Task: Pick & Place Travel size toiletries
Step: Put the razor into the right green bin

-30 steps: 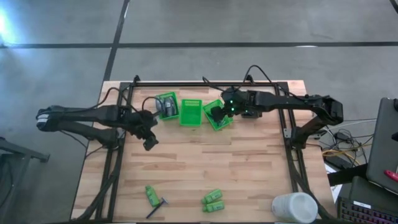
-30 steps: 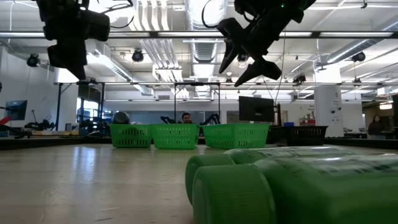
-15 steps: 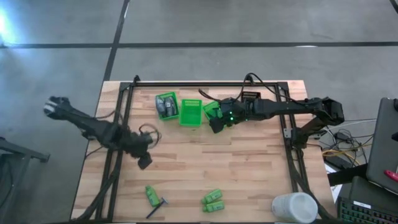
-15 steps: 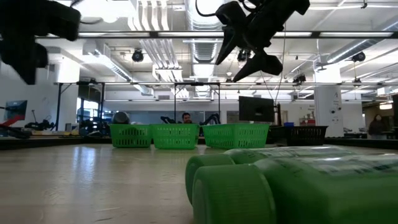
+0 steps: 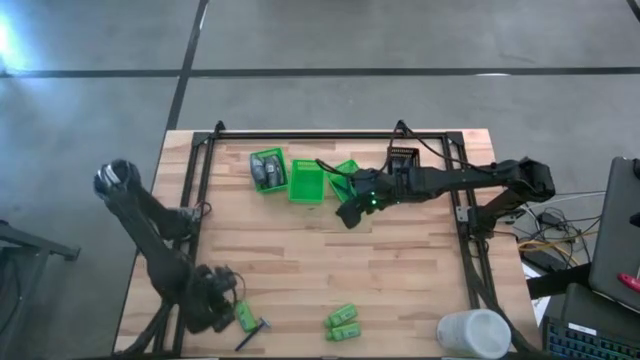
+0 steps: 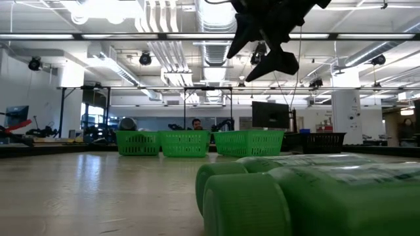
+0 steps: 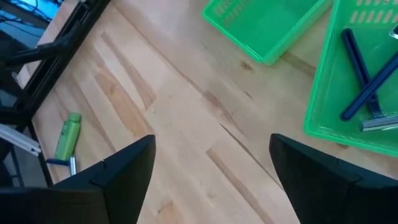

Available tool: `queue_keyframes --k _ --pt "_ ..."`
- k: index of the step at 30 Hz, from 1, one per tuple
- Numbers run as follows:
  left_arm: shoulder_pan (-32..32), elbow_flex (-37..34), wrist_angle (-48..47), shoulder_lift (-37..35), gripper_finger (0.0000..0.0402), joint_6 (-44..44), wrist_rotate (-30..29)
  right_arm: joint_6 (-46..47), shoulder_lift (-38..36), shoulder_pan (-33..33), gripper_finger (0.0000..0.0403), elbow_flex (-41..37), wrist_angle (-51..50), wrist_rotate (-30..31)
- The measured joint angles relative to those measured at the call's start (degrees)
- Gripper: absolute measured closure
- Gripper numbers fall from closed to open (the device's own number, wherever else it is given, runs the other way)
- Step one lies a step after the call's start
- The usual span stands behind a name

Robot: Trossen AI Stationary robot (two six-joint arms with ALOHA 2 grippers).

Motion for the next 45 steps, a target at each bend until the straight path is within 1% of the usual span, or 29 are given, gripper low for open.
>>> queue_keyframes --k 4,8,11,15,19,26,31,37,41,45 --pt "0.49 2.53 4.30 7.15 0.0202 -4.87 5.83 -0.19 0.00 0.24 0.0084 0.00 0.00 0.02" --pt "0.59 5.82 4.11 14.17 0.0195 -8.74 8.80 -0.35 0.00 0.53 0.0075 0.00 0.00 -0.06" --pt "0.62 8.61 3.85 18.55 0.0181 -9.74 11.50 -0.36 0.00 0.54 0.0069 0.00 -0.03 -0.32" --pt "0.78 13.13 1.87 23.38 0.0156 -9.64 12.45 -0.34 0.00 0.53 0.0063 0.00 -0.43 -0.43" --pt "1.02 17.52 -0.12 27.53 0.0135 -7.66 12.45 -0.27 0.00 0.53 0.0058 -0.02 -1.43 -0.46" --pt "1.18 24.10 -0.27 34.01 0.0129 -4.04 11.43 1.01 0.00 0.53 0.0055 -0.02 -3.32 -0.48" --pt "1.24 28.18 -2.98 39.19 0.0133 -1.64 11.36 1.30 0.00 0.61 0.0069 -0.02 -4.33 -1.25" --pt "1.26 34.23 -11.61 43.43 0.0142 -1.14 11.07 2.37 0.00 1.04 0.0083 -0.04 -4.32 -1.73" --pt "1.18 35.66 -12.44 44.04 0.0170 -0.23 9.64 2.45 0.00 1.52 0.0091 -0.04 -4.32 -1.73" --pt "1.18 35.62 -11.39 43.97 0.0216 -0.21 9.41 2.33 0.00 1.53 0.0098 -0.04 -4.31 -1.63"
